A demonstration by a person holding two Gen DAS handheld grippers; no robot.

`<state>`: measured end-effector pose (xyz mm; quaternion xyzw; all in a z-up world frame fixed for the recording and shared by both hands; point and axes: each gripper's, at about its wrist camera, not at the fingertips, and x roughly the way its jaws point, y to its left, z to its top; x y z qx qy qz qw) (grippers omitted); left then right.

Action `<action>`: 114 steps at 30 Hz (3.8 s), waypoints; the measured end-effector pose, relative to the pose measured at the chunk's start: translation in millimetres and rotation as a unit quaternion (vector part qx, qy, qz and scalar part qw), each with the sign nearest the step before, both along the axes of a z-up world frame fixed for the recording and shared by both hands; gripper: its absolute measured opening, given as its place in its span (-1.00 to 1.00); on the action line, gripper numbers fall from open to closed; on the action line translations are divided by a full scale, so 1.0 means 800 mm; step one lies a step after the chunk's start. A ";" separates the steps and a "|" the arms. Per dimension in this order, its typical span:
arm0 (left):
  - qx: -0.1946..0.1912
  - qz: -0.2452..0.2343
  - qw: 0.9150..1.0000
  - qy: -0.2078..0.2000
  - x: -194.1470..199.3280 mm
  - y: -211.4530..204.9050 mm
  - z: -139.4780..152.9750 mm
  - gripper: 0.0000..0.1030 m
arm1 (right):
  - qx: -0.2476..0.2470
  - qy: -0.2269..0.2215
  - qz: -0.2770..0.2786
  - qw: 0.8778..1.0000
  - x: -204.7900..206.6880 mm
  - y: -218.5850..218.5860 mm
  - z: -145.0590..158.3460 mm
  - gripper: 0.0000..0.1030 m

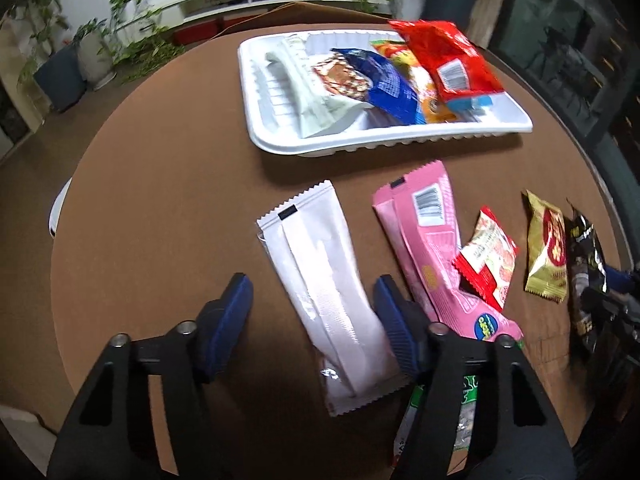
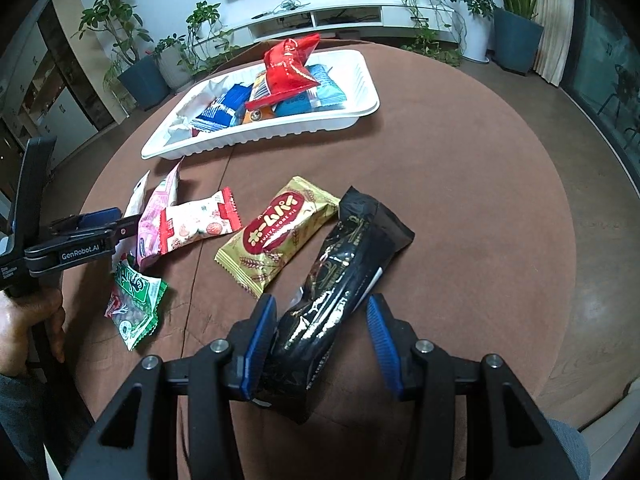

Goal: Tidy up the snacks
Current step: 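Grasp the flat white packet with the left tool while the right tool grasps the black bar, then carry the white packet and black bar into the white tray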

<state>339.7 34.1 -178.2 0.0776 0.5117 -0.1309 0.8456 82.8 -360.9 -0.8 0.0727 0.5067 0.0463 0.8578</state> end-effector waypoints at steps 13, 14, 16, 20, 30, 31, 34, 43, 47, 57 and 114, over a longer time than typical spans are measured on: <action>0.024 -0.002 1.000 -0.001 -0.007 0.007 0.001 0.06 | -0.015 0.006 0.000 1.000 0.002 -0.004 0.000 -0.02; 0.027 0.000 1.000 0.000 -0.004 0.009 0.000 0.15 | -0.015 0.007 0.001 1.000 0.004 -0.003 -0.001 -0.02; 0.015 -0.002 1.000 0.007 0.000 0.013 -0.002 0.15 | -0.012 0.011 0.002 1.000 0.006 -0.002 -0.004 -0.02; 0.005 -0.021 1.000 0.001 -0.008 0.012 0.002 -0.51 | 0.009 0.016 0.003 1.000 0.008 -0.004 -0.011 -0.06; -0.006 -0.034 0.999 -0.001 -0.025 0.011 0.004 -0.60 | 0.040 0.017 0.004 0.999 0.000 -0.009 -0.011 -0.49; -0.012 -0.032 0.999 -0.001 -0.028 0.014 0.005 -0.60 | 0.041 0.016 0.004 0.999 -0.001 -0.009 -0.010 -0.50; -0.040 -0.023 0.999 0.002 -0.031 0.024 0.006 -0.63 | 0.046 0.013 0.002 0.999 -0.003 -0.012 -0.009 -0.52; -0.105 0.000 0.994 0.005 -0.041 0.050 0.012 -0.64 | 0.075 -0.004 -0.020 0.997 -0.011 -0.034 0.004 -0.56; -0.129 0.004 0.992 0.001 -0.045 0.056 0.021 -0.64 | 0.102 -0.010 -0.023 0.994 -0.014 -0.040 0.009 -0.56; -0.224 0.009 0.974 -0.012 -0.040 0.068 0.064 -0.64 | 0.134 -0.029 -0.054 0.989 -0.008 -0.075 0.026 -0.56; -0.201 0.007 0.979 0.012 0.232 -0.086 0.029 -0.59 | 0.017 -0.013 0.045 0.999 0.300 -0.042 0.010 -0.54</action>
